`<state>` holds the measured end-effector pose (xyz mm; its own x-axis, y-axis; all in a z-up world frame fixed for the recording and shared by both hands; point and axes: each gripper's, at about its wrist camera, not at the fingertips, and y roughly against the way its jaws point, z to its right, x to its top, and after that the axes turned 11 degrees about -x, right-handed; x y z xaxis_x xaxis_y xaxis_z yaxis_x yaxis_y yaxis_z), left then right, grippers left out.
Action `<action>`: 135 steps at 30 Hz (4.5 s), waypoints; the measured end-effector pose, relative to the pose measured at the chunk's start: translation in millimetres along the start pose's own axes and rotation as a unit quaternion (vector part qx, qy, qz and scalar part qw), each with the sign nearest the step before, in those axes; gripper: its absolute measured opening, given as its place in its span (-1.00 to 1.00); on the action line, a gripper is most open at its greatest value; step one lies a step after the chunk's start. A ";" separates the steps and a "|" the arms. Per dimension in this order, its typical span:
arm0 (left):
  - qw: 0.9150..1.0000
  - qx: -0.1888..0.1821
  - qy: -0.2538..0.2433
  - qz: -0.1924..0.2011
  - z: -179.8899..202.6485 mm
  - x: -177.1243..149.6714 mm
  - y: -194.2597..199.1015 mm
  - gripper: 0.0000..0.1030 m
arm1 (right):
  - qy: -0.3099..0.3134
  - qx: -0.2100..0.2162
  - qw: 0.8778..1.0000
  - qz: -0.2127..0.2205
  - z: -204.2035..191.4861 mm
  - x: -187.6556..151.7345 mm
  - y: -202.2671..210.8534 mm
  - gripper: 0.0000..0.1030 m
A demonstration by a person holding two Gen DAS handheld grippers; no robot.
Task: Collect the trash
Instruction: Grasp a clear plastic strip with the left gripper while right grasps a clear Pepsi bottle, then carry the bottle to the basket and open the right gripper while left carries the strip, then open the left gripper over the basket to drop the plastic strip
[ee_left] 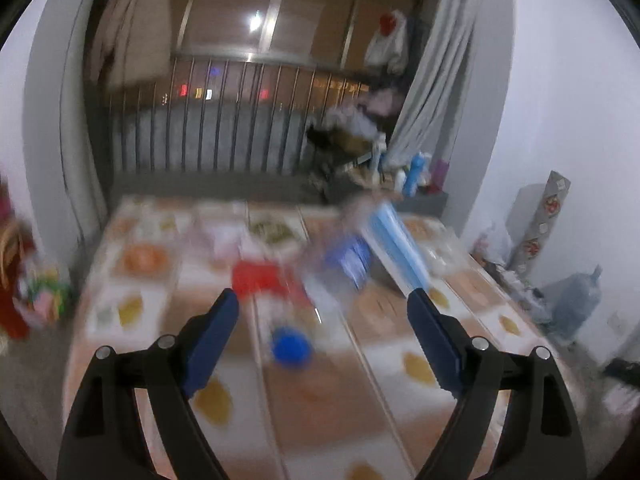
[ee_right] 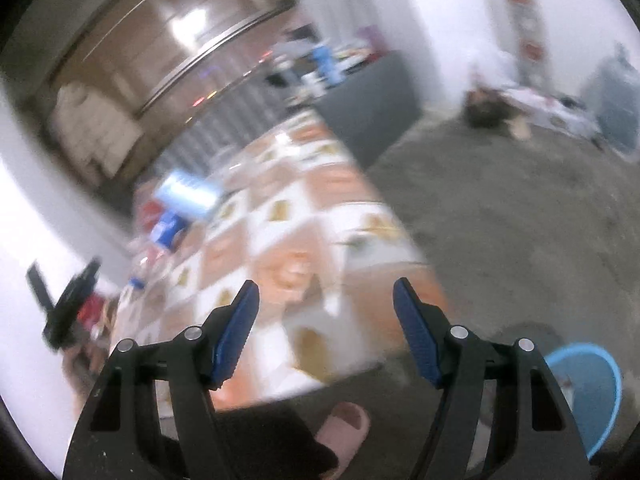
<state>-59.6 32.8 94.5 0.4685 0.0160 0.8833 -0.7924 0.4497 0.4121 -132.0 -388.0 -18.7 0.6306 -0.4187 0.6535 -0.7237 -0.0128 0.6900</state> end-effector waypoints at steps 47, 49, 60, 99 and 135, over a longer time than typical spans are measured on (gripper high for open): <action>0.994 -0.059 0.064 0.067 -110.0 56.4 23.7 -0.96 | 0.219 0.051 0.954 -0.197 -368.2 32.8 -240.7 0.42; 0.993 -0.062 0.068 0.073 -111.0 57.4 27.5 -0.96 | 0.213 0.057 0.956 -0.192 -366.0 31.4 -238.9 0.40; 0.991 -0.057 0.078 0.089 -114.1 56.6 35.6 -0.96 | 0.220 0.123 0.961 -0.116 -346.5 44.3 -149.4 0.33; 0.964 -0.253 -0.076 0.030 192.7 -5.6 65.6 -0.96 | -0.228 0.003 0.958 -0.173 226.2 -124.6 73.4 0.31; 0.756 -0.369 -0.114 -0.529 536.1 -316.5 -112.8 -0.95 | -0.346 -0.257 0.902 -0.029 344.9 -86.7 79.3 0.64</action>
<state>-327.9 -501.8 -111.8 0.5412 -0.8174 0.1973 0.4512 0.4804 0.7521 -340.9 -665.9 -127.9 0.2075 -0.8997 0.3841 -0.3578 0.2957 0.8858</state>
